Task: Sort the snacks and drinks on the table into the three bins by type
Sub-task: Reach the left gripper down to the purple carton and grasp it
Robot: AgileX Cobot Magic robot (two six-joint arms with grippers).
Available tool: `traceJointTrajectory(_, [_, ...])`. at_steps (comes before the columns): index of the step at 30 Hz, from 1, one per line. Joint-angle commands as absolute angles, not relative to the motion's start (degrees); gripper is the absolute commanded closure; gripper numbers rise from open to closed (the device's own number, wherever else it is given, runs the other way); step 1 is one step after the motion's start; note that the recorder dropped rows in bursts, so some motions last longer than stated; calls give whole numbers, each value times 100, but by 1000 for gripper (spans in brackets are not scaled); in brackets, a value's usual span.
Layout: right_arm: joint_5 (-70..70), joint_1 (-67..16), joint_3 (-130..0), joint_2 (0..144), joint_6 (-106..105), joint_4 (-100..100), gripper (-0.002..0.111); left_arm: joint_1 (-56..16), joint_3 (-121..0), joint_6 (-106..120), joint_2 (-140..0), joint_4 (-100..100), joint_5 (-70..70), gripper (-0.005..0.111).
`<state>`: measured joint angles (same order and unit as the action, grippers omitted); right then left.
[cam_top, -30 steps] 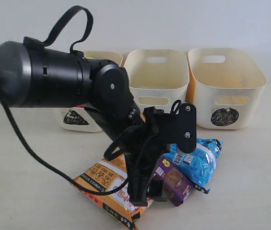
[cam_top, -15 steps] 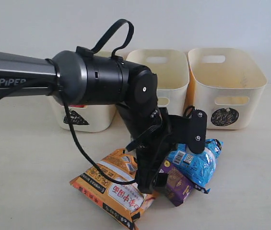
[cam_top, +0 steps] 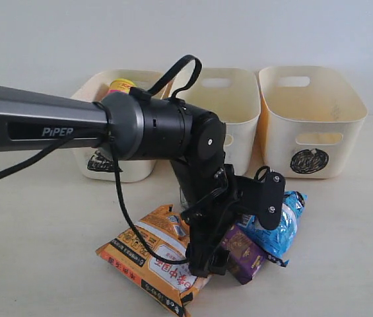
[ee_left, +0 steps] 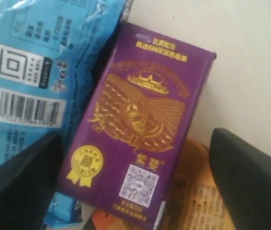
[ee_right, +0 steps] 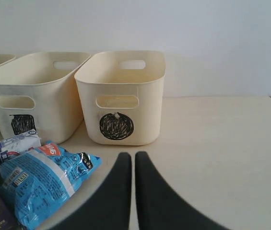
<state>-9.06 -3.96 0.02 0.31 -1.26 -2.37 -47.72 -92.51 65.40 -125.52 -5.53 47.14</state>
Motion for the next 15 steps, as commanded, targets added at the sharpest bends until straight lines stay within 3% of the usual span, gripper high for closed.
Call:
traceJointTrajectory(1, [-887, -397, 0, 0, -139, -231, 108, -4800, -9324, 6573, -12675, -516, 4609, 32])
traceJointTrajectory(6, [-887, -397, 0, 0, -139, -231, 108, -4800, -9336, 6573, -12715, -516, 4545, 44])
traceJointTrajectory(14, [-887, -397, 0, 0, -139, -231, 108, -4800, -9336, 6609, -12550, -448, 4545, 103])
traceJointTrajectory(15, [-887, -397, 0, 0, -139, -231, 108, -4800, -9336, 6619, -12490, -447, 4557, 103])
